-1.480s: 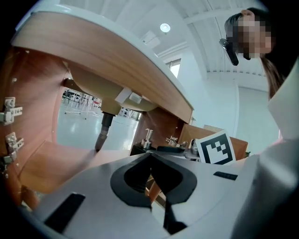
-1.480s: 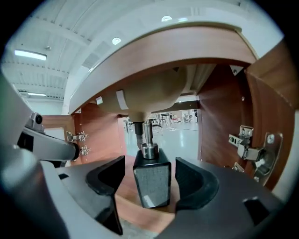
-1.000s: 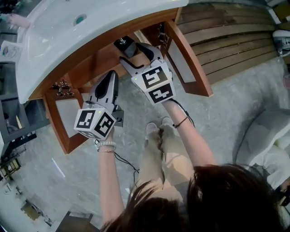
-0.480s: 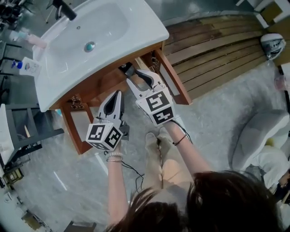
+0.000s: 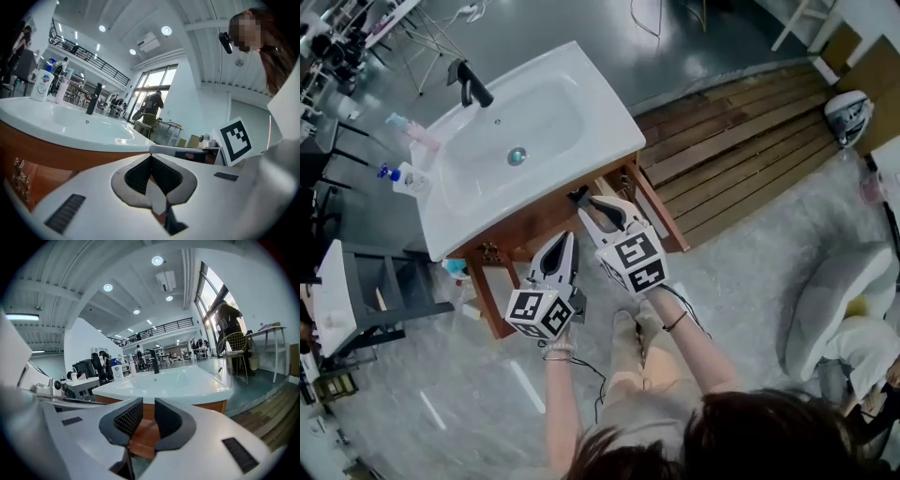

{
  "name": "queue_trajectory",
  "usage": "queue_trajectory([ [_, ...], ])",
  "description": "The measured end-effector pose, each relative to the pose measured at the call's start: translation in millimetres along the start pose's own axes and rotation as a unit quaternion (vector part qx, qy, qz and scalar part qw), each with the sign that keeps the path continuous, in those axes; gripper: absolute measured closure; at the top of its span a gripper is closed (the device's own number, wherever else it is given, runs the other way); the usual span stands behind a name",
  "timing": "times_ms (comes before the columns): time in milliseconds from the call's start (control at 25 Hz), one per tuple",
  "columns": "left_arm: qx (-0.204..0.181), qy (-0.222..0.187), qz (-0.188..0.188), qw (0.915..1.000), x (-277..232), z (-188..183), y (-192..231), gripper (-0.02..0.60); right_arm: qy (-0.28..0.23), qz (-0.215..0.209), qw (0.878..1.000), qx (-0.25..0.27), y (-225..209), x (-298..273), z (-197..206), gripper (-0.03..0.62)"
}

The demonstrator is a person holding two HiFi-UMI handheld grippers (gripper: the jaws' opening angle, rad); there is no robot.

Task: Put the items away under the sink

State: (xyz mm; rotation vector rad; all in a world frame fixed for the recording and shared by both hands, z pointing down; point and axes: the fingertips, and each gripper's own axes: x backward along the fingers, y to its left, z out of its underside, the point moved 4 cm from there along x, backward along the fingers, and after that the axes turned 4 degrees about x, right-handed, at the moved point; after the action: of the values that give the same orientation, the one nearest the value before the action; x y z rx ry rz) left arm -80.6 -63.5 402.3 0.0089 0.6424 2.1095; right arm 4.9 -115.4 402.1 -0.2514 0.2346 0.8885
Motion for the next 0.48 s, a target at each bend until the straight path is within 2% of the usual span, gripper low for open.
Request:
queue_trajectory([
  [480,0.005,-0.006,0.011,0.9999,21,-27,-28,0.581,-0.006,0.011,1.0,-0.025,22,33,-35,0.542],
])
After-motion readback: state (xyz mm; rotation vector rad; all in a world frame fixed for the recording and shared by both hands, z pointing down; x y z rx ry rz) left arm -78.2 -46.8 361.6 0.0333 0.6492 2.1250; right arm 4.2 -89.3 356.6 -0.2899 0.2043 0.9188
